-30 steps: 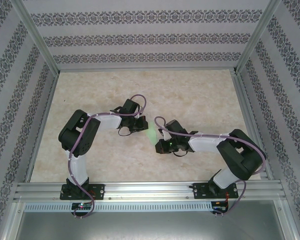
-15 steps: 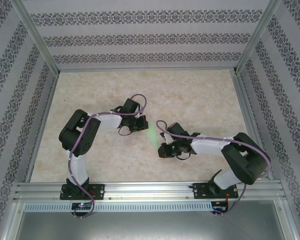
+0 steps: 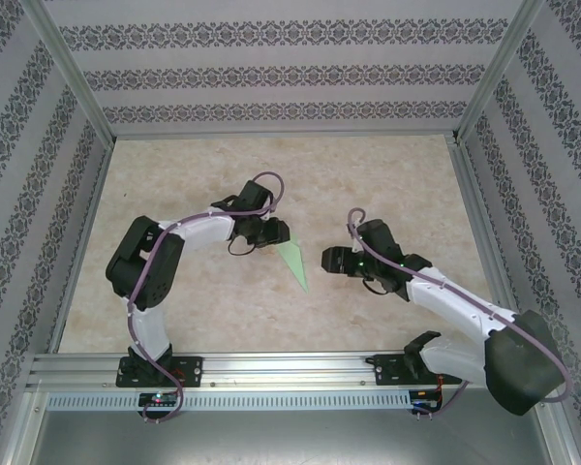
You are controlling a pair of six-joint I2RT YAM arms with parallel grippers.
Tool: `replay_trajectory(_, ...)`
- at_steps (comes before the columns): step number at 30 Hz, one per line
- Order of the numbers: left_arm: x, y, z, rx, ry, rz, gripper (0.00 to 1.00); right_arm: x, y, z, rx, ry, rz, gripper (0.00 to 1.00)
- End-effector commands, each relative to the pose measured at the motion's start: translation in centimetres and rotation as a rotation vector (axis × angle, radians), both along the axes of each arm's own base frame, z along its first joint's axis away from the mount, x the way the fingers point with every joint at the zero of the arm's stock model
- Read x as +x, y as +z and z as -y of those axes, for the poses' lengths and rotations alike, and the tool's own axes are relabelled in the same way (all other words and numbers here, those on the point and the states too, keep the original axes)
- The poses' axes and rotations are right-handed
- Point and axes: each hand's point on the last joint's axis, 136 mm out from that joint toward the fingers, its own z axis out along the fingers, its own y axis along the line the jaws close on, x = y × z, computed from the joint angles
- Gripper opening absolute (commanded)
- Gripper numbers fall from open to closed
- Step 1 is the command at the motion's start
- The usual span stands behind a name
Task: Fold a paper plane with a square sheet of paper (pick it up from the middle)
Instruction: Turn over a paper plane at the center of the table.
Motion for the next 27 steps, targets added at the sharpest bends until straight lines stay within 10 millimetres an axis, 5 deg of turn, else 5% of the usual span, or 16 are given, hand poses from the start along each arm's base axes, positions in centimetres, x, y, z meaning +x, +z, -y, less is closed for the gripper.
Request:
replay_trajectory(1, -1.1, 2.0, -0.5, 0.138, 0.002, 0.03, 0.45, 2.7, 1.8, 2.8, -0.034, -0.124, 0.09, 0.79)
replay_trajectory(11, -3.5, 1.0, 0.0, 0.554, -0.011, 0.041, 0.65, 3.9, -0.3, 6.6, -0.03, -0.276, 0.07, 0.91)
replay_trajectory(20, -3.2, -1.3, 1.4, 0.724, -0.07, 0.009, 0.65, 3.3, -1.9, 8.0, -0.05, -0.3, 0.039, 0.91)
replay_trajectory(27, -3.0, 0.3, 0.5, 0.752, -0.009, 0.042, 0.55, 3.4, -2.4, 8.2, -0.057, -0.313, 0.034, 0.91)
